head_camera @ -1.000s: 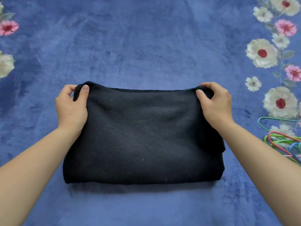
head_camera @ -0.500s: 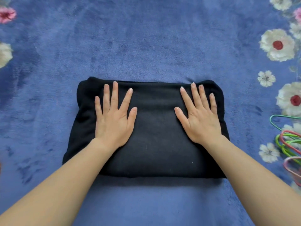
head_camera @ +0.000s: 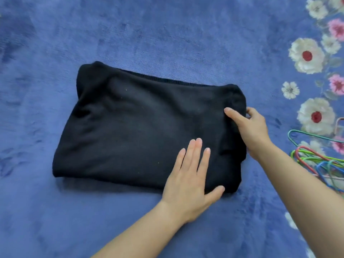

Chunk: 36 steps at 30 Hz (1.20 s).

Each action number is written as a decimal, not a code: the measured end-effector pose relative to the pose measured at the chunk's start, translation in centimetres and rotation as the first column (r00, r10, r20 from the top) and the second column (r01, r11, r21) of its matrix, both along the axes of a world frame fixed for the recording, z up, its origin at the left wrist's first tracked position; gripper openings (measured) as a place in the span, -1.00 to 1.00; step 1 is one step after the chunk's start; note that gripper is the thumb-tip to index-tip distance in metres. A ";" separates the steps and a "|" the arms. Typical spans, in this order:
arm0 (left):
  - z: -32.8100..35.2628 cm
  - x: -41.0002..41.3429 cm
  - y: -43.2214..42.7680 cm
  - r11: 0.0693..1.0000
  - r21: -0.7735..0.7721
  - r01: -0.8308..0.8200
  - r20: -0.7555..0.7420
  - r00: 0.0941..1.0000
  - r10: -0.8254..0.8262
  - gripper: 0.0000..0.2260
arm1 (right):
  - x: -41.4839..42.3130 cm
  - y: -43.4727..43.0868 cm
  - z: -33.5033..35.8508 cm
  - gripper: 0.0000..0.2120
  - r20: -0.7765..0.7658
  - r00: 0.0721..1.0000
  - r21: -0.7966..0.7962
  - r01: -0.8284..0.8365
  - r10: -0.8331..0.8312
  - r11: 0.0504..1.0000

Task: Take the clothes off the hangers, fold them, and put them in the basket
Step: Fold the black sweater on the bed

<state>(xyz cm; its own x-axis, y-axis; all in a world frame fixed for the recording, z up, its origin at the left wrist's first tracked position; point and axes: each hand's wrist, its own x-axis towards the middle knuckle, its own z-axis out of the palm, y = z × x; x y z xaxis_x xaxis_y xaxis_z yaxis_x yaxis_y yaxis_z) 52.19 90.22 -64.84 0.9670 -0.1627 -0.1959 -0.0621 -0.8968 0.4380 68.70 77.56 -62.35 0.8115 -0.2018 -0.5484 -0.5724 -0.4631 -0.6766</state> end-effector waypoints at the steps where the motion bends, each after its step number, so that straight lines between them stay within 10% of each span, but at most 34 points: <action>1: 0.0 -0.1 -0.8 1.000 0.021 0.006 -0.036 0.999 -0.005 -0.17 | 0.1 0.2 0.2 -0.65 -0.029 1.000 0.057 0.012 -0.010 0.998; 8: 0.6 0.1 0.0 0.986 0.153 0.069 -0.133 0.990 -0.049 -0.14 | 1.3 0.4 2.5 -0.66 -0.372 0.924 0.230 0.000 0.088 0.973; 13: 5.4 -1.2 1.5 0.919 -0.235 -0.316 -0.285 0.926 0.246 -0.28 | 2.3 2.4 6.9 -0.77 -0.244 0.947 0.058 -0.204 0.212 0.977; 15: 7.8 -1.3 3.5 0.738 -0.490 -0.465 -0.365 0.878 0.311 -0.32 | 3.1 4.8 9.1 -0.73 -0.196 0.954 0.017 -0.229 0.227 0.973; 19: 9.7 -1.3 9.5 0.079 -0.810 -0.581 -0.514 0.768 0.383 -0.58 | 3.9 12.5 12.4 -0.72 -0.107 0.955 0.133 -0.263 0.277 0.956; 22: 9.1 -2.6 13.4 -0.384 -0.710 -0.590 -0.700 0.653 0.291 -0.67 | 2.9 19.9 13.0 -0.86 -0.060 0.924 0.218 -0.356 0.377 0.909; 26: 6.7 -5.4 15.6 -0.658 -0.475 -0.585 -0.865 0.449 0.226 -0.69 | -0.3 27.2 11.1 -0.61 -0.065 0.780 0.121 -0.613 0.622 0.781; 29: 5.1 -7.2 16.6 -0.667 -0.337 -0.664 -0.941 0.260 0.216 -0.80 | -2.1 28.3 8.9 -0.65 0.034 0.619 -0.124 -0.776 0.785 0.618; 32: 4.8 -8.5 16.7 -0.518 -0.355 -0.778 -0.900 0.135 0.414 -0.91 | -2.3 26.4 7.3 -0.79 0.193 0.664 -0.194 -0.696 0.722 0.692; 34: 5.3 -8.8 16.5 -0.325 -0.453 -0.830 -0.663 0.070 0.745 -0.82 | -2.4 24.6 6.6 -0.74 0.324 0.708 -0.276 -0.563 0.627 0.779; 36: 6.2 -8.3 16.9 0.027 -0.566 -0.824 -0.232 0.190 0.954 -0.73 | -2.5 23.1 5.8 -0.65 0.428 0.699 -0.327 -0.472 0.573 0.819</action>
<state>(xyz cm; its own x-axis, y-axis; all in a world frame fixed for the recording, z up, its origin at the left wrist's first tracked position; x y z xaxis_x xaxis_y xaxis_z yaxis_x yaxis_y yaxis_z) 43.93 107.12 -58.61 0.4227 0.8597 -0.2869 0.4932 0.0474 0.8686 66.15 100.69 -56.56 0.9572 0.2853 -0.0487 0.1825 -0.7253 -0.6638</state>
